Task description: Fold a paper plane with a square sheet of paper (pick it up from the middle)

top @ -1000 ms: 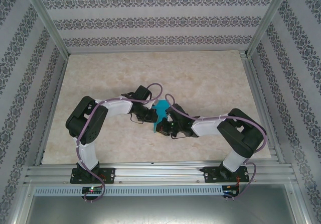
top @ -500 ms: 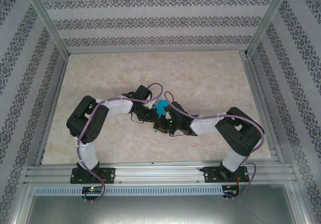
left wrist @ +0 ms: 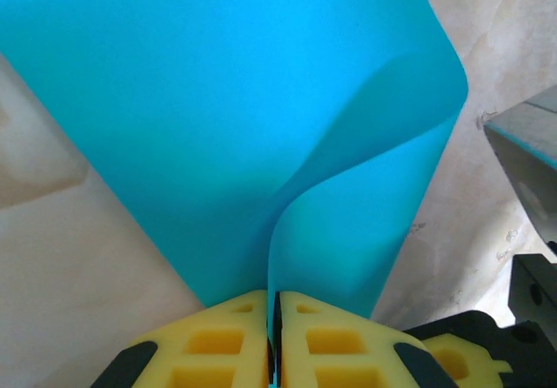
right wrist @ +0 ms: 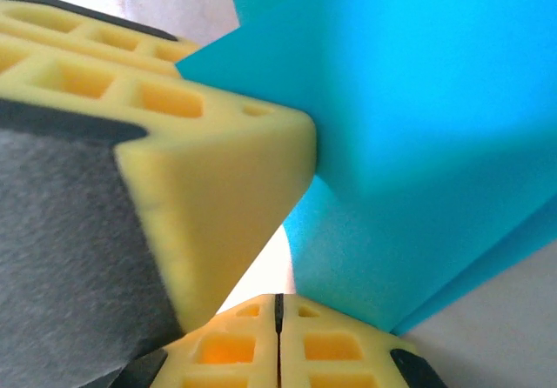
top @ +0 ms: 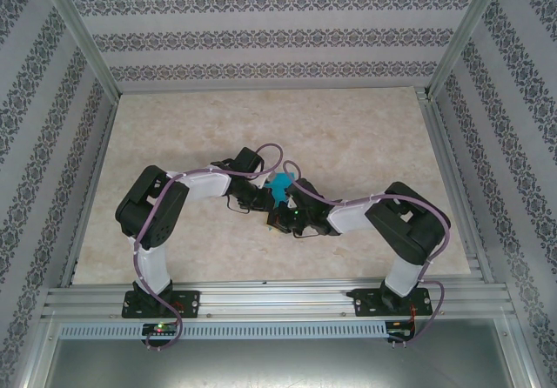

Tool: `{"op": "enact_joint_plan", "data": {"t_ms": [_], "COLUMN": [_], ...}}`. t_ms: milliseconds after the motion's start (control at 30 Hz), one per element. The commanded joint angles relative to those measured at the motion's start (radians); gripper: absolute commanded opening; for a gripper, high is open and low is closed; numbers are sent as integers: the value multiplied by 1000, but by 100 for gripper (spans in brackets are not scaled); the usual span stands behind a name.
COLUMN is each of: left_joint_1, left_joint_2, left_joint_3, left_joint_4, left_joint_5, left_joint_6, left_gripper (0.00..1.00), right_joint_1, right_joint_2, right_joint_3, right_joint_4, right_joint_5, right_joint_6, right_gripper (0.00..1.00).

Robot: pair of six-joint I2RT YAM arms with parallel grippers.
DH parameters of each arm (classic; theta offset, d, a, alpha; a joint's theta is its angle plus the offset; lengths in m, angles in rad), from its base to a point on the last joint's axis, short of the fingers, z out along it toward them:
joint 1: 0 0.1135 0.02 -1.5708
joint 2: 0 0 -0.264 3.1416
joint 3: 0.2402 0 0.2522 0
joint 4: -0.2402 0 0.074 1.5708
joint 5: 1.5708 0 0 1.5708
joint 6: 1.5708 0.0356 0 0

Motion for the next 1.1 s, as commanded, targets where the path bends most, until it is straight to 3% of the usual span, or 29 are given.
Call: {"op": "enact_joint_plan", "data": {"t_ms": [0, 433, 867, 1067], "left_joint_1": [-3, -3, -3, -2], "left_joint_2": [35, 34, 37, 39], "left_joint_3": [12, 12, 11, 16], "left_joint_4": [-49, -52, -49, -54], "left_joint_5": [-3, -6, -2, -3], "left_joint_6": [24, 24, 26, 28], "left_gripper": [13, 13, 13, 13], "right_joint_1": [-15, -22, -18, -43], "right_joint_2": [31, -78, 34, -64], "right_joint_3": [-35, -32, -47, -56], "right_joint_4": [33, 24, 9, 0], "right_joint_5": [-1, -51, -52, -40], "right_joint_6": [17, -16, -17, -18], "right_gripper": [7, 8, 7, 7]}}
